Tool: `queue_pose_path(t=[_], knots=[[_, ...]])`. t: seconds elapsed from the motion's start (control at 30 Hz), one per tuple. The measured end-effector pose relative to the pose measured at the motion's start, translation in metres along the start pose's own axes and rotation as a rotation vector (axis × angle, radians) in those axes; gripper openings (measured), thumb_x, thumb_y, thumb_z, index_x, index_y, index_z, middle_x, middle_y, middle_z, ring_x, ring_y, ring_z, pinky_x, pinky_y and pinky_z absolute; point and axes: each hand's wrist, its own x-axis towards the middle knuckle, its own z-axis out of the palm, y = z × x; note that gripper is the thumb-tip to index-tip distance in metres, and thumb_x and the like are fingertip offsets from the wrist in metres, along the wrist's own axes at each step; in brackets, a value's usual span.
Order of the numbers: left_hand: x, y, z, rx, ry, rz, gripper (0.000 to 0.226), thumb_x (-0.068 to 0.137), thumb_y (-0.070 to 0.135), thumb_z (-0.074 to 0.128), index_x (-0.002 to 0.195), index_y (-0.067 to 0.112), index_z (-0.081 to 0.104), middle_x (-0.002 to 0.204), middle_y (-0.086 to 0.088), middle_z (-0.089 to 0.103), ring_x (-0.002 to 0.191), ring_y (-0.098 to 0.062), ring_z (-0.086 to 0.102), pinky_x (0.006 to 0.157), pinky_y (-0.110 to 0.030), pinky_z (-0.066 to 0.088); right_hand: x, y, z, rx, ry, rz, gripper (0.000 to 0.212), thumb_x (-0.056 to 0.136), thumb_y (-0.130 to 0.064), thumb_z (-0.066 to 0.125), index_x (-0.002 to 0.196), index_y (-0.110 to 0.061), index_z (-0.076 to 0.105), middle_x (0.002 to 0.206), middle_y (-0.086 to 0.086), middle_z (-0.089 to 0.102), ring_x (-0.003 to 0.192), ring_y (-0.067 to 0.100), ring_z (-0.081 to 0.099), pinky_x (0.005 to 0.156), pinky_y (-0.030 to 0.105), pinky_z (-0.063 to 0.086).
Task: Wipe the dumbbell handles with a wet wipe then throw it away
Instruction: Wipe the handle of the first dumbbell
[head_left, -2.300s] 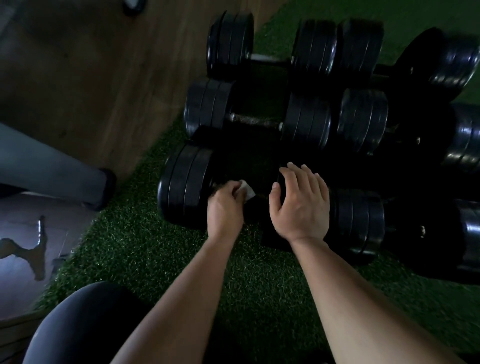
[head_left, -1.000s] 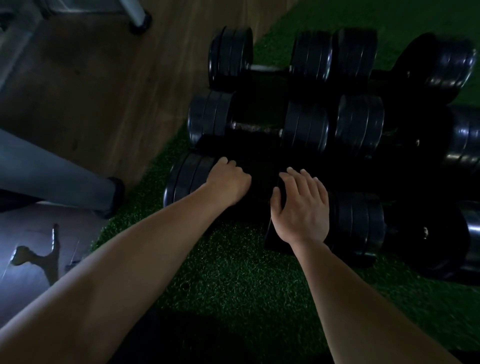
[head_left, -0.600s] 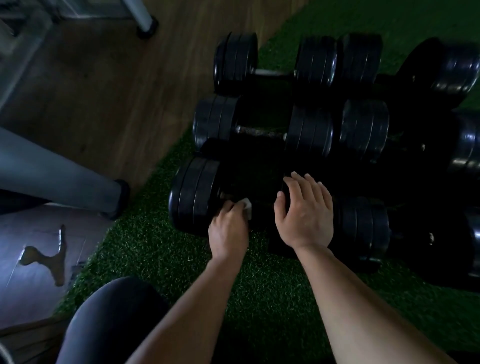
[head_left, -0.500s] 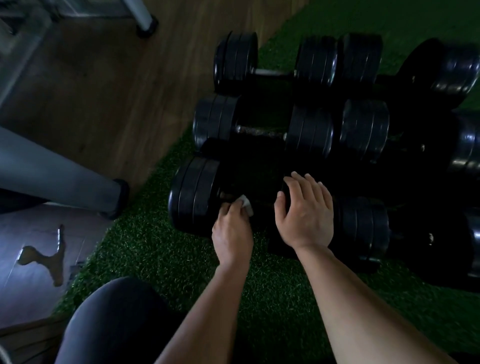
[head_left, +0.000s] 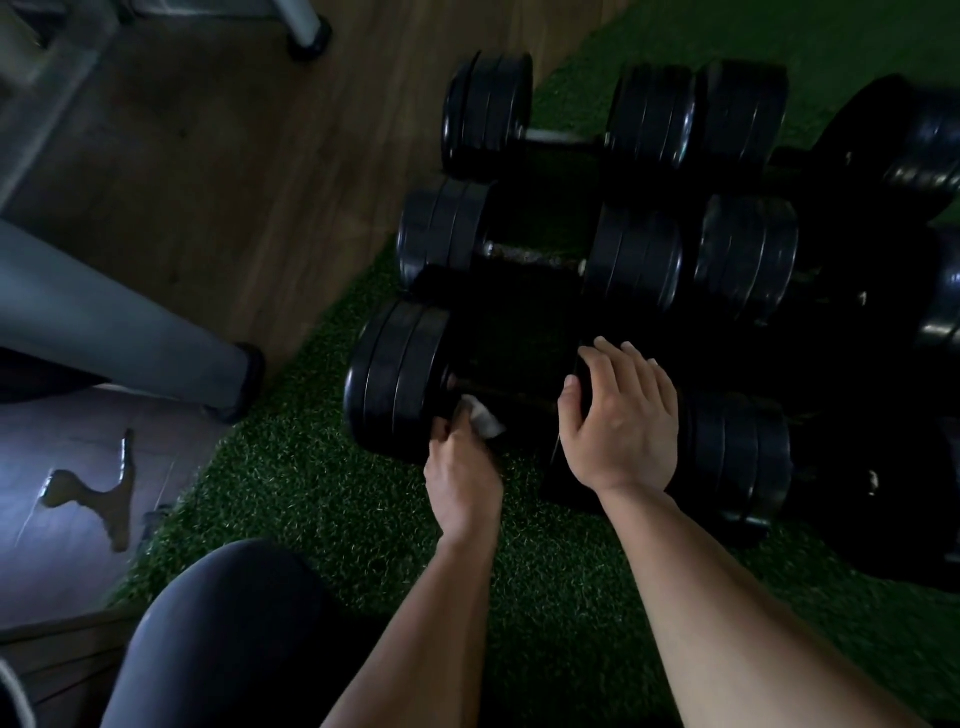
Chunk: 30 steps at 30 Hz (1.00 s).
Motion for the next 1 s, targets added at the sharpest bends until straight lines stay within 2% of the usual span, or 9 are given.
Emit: queue_pose_path(t=[0.2,0.37,0.43,0.5,0.6,0.67,0.73,0.87,1.0], knots=[[0.008,0.018,0.006,-0.173,0.036,-0.071,0.016,0.1,0.018,0.046,0.104,0.028,0.058,0.11,0.006,0.058,0.092,-0.027,0.063,0.072,-0.036,0.045,0.0,0.0,0.0,-0.003,0.006,-0.008,0.043,0.099,-0.039,0.039,0.128,-0.016,0.06,0.136,0.002,0.06,0.134,0.025,0.048,0.116,0.043,0.031],[0.011,0.011,0.015,-0.37,0.061,-0.134,0.028,0.097,0.015,0.05,0.081,0.037,0.054,0.084,0.015,0.064,0.071,-0.001,0.055,0.066,-0.02,0.041,0.0,0.0,0.001,-0.006,0.018,-0.009,0.043,0.099,-0.039,0.039,0.128,-0.016,0.061,0.135,0.002,0.06,0.133,0.025,0.048,0.115,0.043,0.031],[0.011,0.009,0.019,-0.436,-0.021,-0.069,0.025,0.096,0.013,0.051,0.081,0.032,0.058,0.079,0.015,0.064,0.071,-0.001,0.057,0.065,-0.013,0.04,0.0,0.0,0.001,-0.007,0.017,-0.009,0.042,0.099,-0.039,0.039,0.128,-0.015,0.06,0.135,0.003,0.06,0.133,0.025,0.048,0.115,0.043,0.031],[0.008,0.001,0.026,-0.465,-0.097,0.034,0.014,0.095,0.013,0.054,0.09,0.023,0.063,0.085,0.01,0.068,0.079,-0.008,0.063,0.072,-0.022,0.047,0.0,0.0,0.001,-0.008,0.015,-0.011,0.042,0.099,-0.039,0.039,0.128,-0.015,0.06,0.136,0.003,0.06,0.133,0.025,0.048,0.116,0.043,0.031],[0.008,-0.01,0.035,-0.652,-0.081,-0.28,0.004,0.096,0.02,0.062,0.096,0.02,0.066,0.087,0.002,0.071,0.082,-0.018,0.067,0.068,-0.027,0.05,0.0,0.001,0.001,-0.01,0.015,-0.015,0.043,0.1,-0.04,0.038,0.128,-0.016,0.06,0.136,0.003,0.059,0.134,0.025,0.048,0.116,0.043,0.03],[0.014,-0.004,0.031,-1.095,-0.038,-0.676,0.005,0.096,0.016,0.063,0.097,0.017,0.068,0.087,-0.002,0.07,0.082,-0.019,0.066,0.069,-0.027,0.052,0.0,0.001,0.001,-0.01,0.013,-0.014,0.043,0.1,-0.04,0.038,0.128,-0.016,0.06,0.136,0.003,0.06,0.134,0.025,0.048,0.116,0.043,0.03],[0.027,0.006,0.029,-1.426,-0.073,-0.878,0.011,0.097,0.017,0.062,0.106,0.013,0.068,0.092,-0.003,0.069,0.087,-0.017,0.067,0.075,-0.028,0.054,0.0,0.001,0.001,-0.012,0.012,-0.015,0.043,0.1,-0.04,0.038,0.128,-0.016,0.06,0.136,0.002,0.059,0.134,0.025,0.048,0.116,0.042,0.029],[0.04,0.02,0.027,-1.548,-0.158,-0.873,0.007,0.095,0.024,0.065,0.099,0.019,0.067,0.093,-0.005,0.066,0.096,-0.02,0.064,0.08,-0.03,0.054,0.0,0.001,0.002,-0.014,0.02,-0.021,0.041,0.1,-0.039,0.04,0.128,-0.016,0.06,0.136,0.002,0.06,0.133,0.025,0.048,0.115,0.043,0.031],[0.027,0.016,0.032,-1.551,-0.144,-0.84,0.02,0.097,0.021,0.062,0.116,0.016,0.066,0.098,-0.003,0.07,0.096,-0.019,0.066,0.083,-0.031,0.053,0.0,0.0,0.002,-0.011,0.027,-0.018,0.041,0.1,-0.038,0.04,0.127,-0.015,0.06,0.135,0.003,0.06,0.133,0.025,0.049,0.115,0.043,0.031]])
